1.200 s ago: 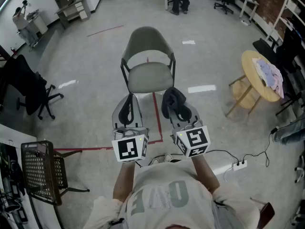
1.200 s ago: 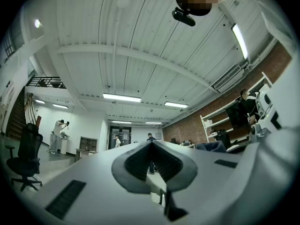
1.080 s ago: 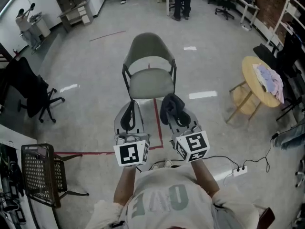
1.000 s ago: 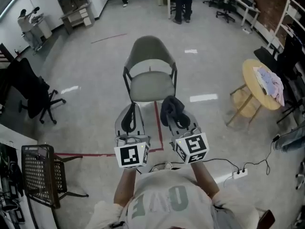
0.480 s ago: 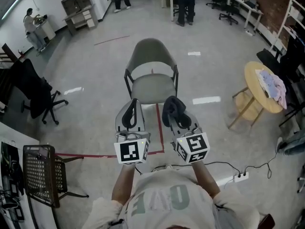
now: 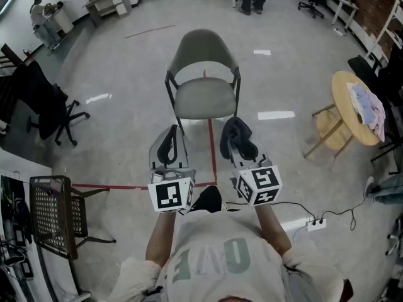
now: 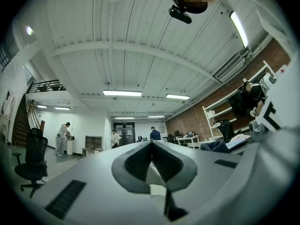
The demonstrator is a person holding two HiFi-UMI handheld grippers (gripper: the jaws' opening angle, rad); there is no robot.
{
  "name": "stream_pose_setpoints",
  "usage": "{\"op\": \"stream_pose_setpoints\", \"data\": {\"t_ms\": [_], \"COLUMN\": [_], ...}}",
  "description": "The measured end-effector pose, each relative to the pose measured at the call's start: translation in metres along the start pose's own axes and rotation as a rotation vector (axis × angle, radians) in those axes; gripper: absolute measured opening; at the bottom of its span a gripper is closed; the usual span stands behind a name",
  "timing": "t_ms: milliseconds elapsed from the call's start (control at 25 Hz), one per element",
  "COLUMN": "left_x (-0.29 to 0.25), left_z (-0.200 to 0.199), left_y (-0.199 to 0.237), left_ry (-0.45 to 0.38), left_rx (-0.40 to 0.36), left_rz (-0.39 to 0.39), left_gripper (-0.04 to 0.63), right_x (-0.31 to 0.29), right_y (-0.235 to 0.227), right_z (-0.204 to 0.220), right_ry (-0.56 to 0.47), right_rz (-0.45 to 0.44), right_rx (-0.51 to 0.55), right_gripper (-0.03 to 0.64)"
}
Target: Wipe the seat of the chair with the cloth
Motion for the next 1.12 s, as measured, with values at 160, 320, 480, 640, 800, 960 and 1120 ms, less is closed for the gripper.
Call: {"op": "stream_pose_setpoints", "data": {"t_ms": [160,320,480,640,800,960,1120], "left_x": [-0.013,-0.042,-0.103,-0.178,-0.254,-0.318,-0.38], "left_z": [0.011,0.03,0.056,0.074,0.071,0.076,0.095], "left_y": [0.02,0.035,0.049,0.056,0.072,0.1,0.127], "left_ry": [0.0,-0.022,-0.073,-0.089,-0.091,-0.098,-0.075], "left_rx": [0.0,0.035,0.111,0.128,0.158,0.144,0.164], "left_rz": [-0.049,-0.068,-0.07,-0.005,0.026,0.062,0.048], "left_gripper": [0.015,0.015,0.015,0.015,0.015,0.015,0.015], "right_x": [-0.022,-0.048,-0.093,-0.147,-0.208,-0.277,-0.342], "right_y": [-0.009,-0.027,-0.055,-0.088,-0.12,-0.133,-0.14], "right_z": [0.005,0.004,-0.002,-0.013,-0.051,-0.07,-0.068], "right_ry": [0.041,0.036,-0.002,0.048,0.037,0.015,0.066], "right_rz": [0.008,0.023,0.047,0.099,0.129,0.123,0.076], "right_rx": [-0.024,-0.028,-0.001,0.014,0.047,0.045,-0.004], "right_gripper": [0.057,0.057,0.057,0.057,0.057,0.057,0.057]}}
Point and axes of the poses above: the fingertips, and each gripper's own axes: x backward along the fingers, y to its left, z out of its underside, the point moved 8 cm from there along x, backward along the fingers, and after that the axes turned 6 degrees about -z, right-handed, at the moved point
